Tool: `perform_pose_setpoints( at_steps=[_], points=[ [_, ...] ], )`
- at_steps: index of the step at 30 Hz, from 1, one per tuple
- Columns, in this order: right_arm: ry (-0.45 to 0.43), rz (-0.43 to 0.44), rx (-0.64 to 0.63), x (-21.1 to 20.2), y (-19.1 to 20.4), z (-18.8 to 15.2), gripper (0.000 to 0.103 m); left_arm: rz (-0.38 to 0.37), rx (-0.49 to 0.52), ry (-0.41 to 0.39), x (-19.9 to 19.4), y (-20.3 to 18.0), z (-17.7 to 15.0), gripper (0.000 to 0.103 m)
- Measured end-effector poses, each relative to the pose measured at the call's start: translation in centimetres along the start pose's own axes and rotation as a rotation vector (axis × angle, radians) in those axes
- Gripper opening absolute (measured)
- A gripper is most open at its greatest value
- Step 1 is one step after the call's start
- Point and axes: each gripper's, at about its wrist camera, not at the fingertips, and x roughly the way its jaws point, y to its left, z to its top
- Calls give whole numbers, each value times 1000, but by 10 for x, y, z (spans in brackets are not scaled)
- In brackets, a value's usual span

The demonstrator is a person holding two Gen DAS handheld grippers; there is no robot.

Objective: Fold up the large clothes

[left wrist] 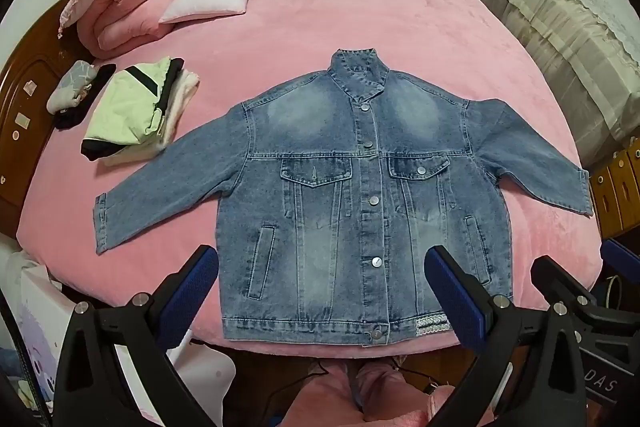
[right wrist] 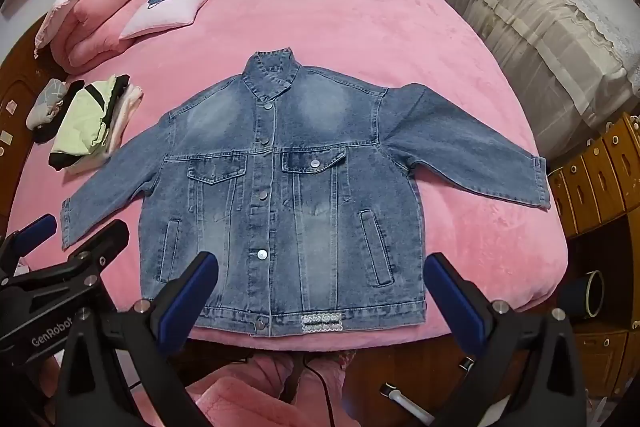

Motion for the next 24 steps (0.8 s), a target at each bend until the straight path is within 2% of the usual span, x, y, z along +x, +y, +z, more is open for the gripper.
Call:
perform_pose_setpoints(
  at_steps=[7, 24],
  points=[
    [1, 6, -1, 1, -3, 1, 103, 7, -9, -4, 1, -8, 0, 102],
    [2, 5, -4, 4, -14, -3, 103, -11, 2, -1, 3, -2, -3, 102]
  ],
)
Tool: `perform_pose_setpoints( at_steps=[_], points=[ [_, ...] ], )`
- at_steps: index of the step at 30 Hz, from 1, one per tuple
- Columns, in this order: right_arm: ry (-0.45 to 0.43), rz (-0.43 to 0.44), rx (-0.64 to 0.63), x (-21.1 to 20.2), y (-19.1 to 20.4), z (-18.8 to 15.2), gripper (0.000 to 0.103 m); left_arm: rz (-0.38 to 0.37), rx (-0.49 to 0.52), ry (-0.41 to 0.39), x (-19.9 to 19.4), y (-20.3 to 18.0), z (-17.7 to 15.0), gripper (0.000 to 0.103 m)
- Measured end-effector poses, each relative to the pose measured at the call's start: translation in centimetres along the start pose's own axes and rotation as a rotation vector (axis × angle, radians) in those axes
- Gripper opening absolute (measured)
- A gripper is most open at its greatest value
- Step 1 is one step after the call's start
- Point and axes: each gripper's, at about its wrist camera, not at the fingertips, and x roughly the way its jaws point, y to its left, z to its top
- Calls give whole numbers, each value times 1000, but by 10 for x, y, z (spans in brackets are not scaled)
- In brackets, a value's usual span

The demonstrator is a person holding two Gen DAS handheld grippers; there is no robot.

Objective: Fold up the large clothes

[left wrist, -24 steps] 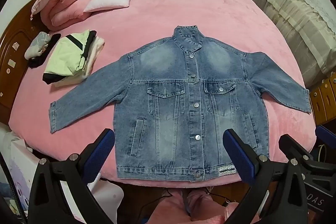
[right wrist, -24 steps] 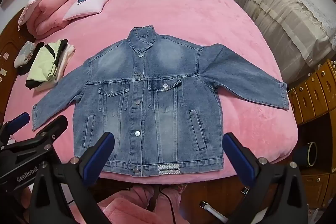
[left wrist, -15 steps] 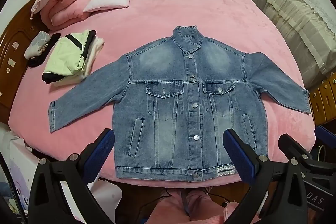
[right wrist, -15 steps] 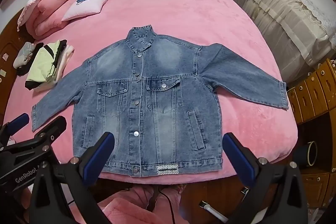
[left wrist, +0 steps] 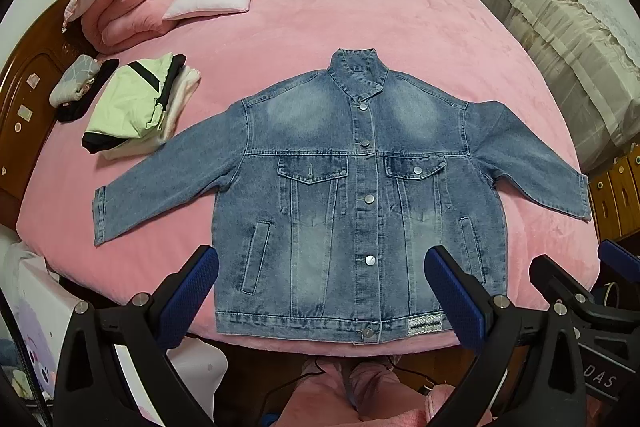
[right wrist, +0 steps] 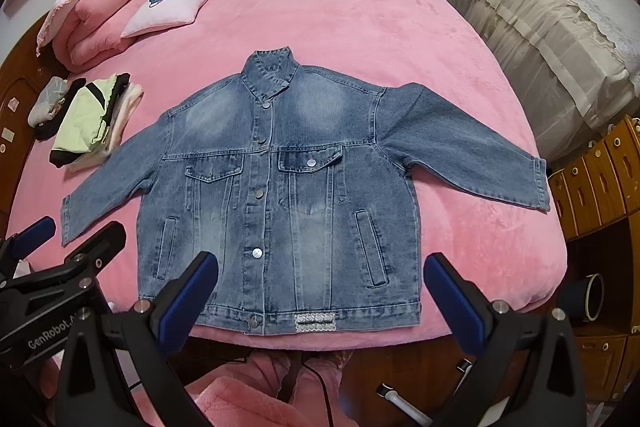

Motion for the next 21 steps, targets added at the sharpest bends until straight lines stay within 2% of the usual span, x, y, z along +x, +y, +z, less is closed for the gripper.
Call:
perform_pose_setpoints(
  at_steps=[9, 17, 21],
  points=[
    [-3, 25, -23, -6, -6, -5, 103, 15, -25, 4, -7, -6, -10, 102],
    [-29, 48, -66, -11, -13, -3, 103, 35, -87, 7, -18, -9, -16, 102],
    [-57, 76, -127, -19, -15, 2, 103, 15, -115, -36, -31, -10, -17, 102]
  ],
)
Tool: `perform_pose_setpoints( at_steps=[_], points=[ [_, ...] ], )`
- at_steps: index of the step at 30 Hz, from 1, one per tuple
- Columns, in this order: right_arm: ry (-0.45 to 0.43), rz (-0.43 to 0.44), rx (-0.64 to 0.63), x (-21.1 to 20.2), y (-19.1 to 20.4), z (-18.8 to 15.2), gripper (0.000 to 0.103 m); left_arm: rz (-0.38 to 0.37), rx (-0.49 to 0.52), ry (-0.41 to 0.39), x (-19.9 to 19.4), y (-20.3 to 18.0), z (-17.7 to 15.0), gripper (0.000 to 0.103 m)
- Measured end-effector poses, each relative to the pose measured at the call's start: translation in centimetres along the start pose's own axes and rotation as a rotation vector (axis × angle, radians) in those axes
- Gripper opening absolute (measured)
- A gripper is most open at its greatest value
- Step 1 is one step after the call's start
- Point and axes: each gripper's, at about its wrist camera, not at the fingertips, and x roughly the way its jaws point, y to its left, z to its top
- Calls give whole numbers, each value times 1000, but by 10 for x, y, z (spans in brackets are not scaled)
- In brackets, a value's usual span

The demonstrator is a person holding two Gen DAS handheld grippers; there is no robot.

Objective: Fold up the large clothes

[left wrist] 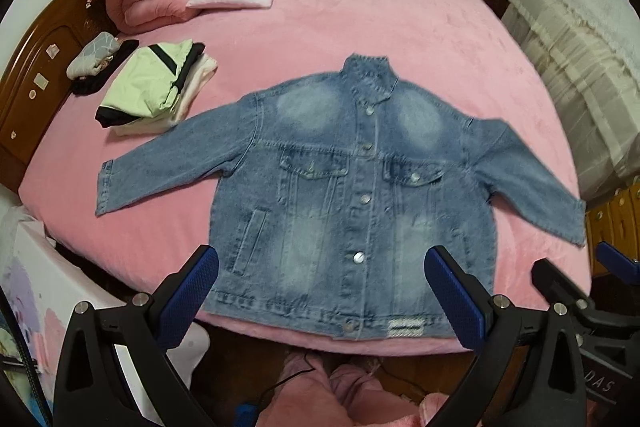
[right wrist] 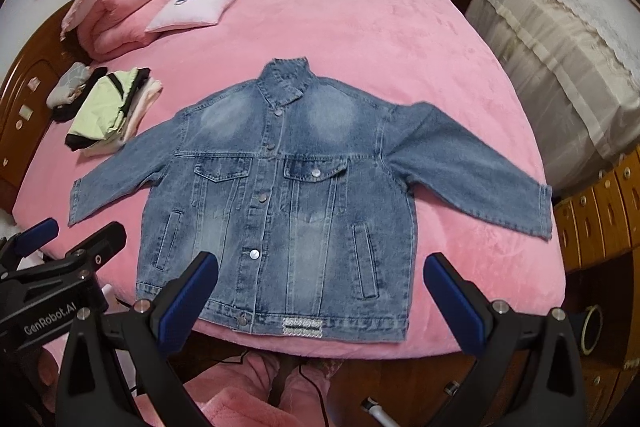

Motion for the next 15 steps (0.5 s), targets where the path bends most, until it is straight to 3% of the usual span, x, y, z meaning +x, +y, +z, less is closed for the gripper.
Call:
perform_pose_setpoints(
  at_steps=[6, 15],
  points=[
    [-11, 67, -31, -4, 0, 4, 103, 34, -22, -18, -17, -5, -4, 102],
    [-3, 52, -118, 12, 18, -9, 103, -28, -201, 83, -5, 40, -25, 102]
  ],
)
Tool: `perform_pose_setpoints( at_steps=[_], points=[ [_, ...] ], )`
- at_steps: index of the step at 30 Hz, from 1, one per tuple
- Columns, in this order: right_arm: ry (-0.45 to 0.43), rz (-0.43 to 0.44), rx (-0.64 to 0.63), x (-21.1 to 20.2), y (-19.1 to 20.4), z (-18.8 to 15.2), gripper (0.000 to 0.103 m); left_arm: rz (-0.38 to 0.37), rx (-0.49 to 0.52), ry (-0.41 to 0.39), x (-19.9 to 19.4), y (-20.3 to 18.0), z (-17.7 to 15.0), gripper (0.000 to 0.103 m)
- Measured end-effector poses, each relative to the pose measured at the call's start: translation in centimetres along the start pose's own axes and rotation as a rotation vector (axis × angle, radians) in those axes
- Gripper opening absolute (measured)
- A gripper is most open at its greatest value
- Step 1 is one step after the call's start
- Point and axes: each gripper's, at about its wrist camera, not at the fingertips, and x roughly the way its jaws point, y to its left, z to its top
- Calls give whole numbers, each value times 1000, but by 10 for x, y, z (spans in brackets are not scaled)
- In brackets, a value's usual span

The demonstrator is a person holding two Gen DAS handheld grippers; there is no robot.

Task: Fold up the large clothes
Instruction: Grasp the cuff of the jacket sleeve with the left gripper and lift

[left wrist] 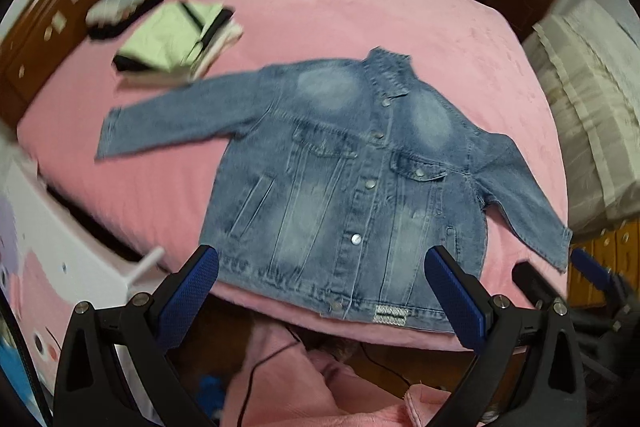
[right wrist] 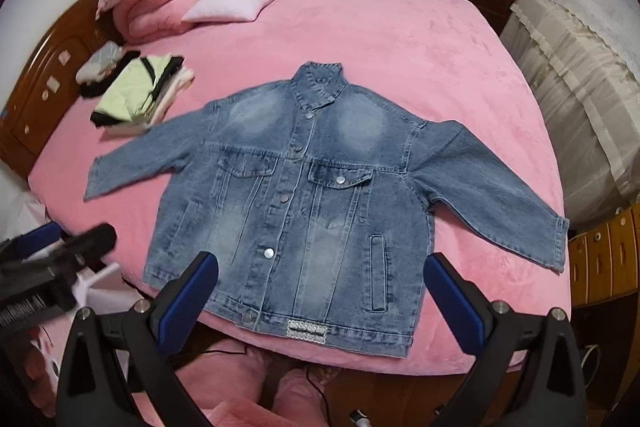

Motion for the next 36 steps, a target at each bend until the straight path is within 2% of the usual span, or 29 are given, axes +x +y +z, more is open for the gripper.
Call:
perform_pose_setpoints(
  at_steps=[3, 7, 11, 13, 22, 26, 31, 33, 35, 36],
  points=[
    [18, -20, -77, 7, 19, -5, 103, 1, -80, 31, 11, 26, 0, 102],
    [-33, -33, -165, 7, 47, -4, 103, -20, -186, 72, 28, 66, 6, 102],
    [-39, -23, -219, 17, 80, 2, 103, -45, -282, 124, 52, 117, 18, 102],
    [-14, -14, -234, 27, 98, 7, 103, -35, -332, 145, 65, 148, 27, 102],
    [198, 7, -279, 97, 206, 29, 102, 21, -656, 291, 145, 319, 69, 102],
    [309, 55, -208, 136, 242, 37, 102, 35, -831, 275, 187, 392, 87, 102],
    [386, 69, -156, 179, 269, 39, 96, 44, -1057, 191, 243, 462, 95, 101],
    [420, 71, -148, 197, 275, 40, 94, 55, -1151, 144, 263, 482, 92, 95],
    [436, 63, -141, 210, 277, 43, 91, 70, -1233, 106, 285, 501, 88, 81],
    [434, 62, -130, 214, 276, 44, 91, 80, -1263, 94, 294, 508, 86, 77]
  ],
)
